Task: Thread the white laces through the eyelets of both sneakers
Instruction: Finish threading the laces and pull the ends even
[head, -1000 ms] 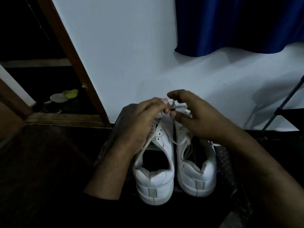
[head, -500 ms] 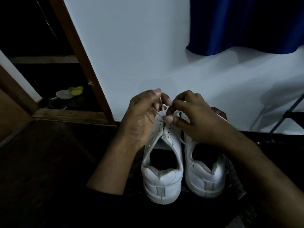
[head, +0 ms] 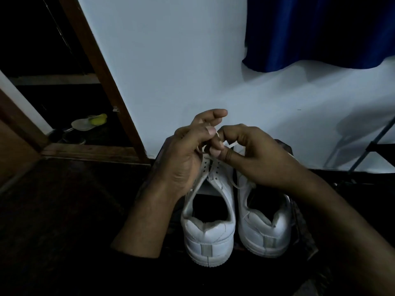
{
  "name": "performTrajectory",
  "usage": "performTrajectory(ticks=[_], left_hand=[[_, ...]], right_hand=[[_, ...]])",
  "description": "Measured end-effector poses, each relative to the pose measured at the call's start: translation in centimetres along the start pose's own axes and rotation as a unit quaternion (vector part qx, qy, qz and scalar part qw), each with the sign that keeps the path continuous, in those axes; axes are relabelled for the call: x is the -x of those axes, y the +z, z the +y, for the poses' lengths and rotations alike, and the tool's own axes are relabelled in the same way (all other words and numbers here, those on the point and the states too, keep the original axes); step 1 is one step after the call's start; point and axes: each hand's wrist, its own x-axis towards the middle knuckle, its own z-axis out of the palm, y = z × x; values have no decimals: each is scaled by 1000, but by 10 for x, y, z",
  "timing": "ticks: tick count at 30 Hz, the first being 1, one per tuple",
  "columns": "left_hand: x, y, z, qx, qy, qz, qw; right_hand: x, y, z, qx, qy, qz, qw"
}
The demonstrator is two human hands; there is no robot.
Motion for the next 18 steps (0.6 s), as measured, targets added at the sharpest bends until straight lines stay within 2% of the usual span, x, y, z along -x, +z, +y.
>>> performTrajectory(ticks=[3, 4, 6, 8, 9, 11, 13, 14, 16, 17, 18], left_hand=[[-3, 2, 3, 41, -6, 36, 998], [-3, 2, 5, 60, -8, 83, 995], [-6, 1, 5, 63, -9, 233, 970], [-10, -11, -3, -18, 7, 385, 923], [-12, -18, -10, -43, 3, 424, 905], [-15, -28, -25, -76, -36, 416, 905], [-13, -25, -30, -201, -68, 354, 911], [-12, -19, -29, -290, -42, 328, 898], [-8, -3, -17, -401, 118, 289, 861], [-5, 5, -11, -416, 184, 256, 853], [0, 15, -3, -409, 217, 206, 862]], right_hand=[[0, -2, -1, -42, 30, -4, 999], [0, -4, -1, -54, 35, 11, 998], [0, -8, -1, -100, 35, 58, 993], [0, -12, -2, -153, 53, 117, 980], [0, -14, -2, -178, 66, 145, 971], [0, -15, -3, -231, 87, 180, 952], [-2, -14, -4, -278, 95, 185, 938], [-3, -13, -4, -291, 99, 182, 934], [-4, -12, -7, -310, 106, 172, 929], [-4, -12, -9, -326, 106, 169, 924], [-4, -12, -13, -345, 101, 166, 918]])
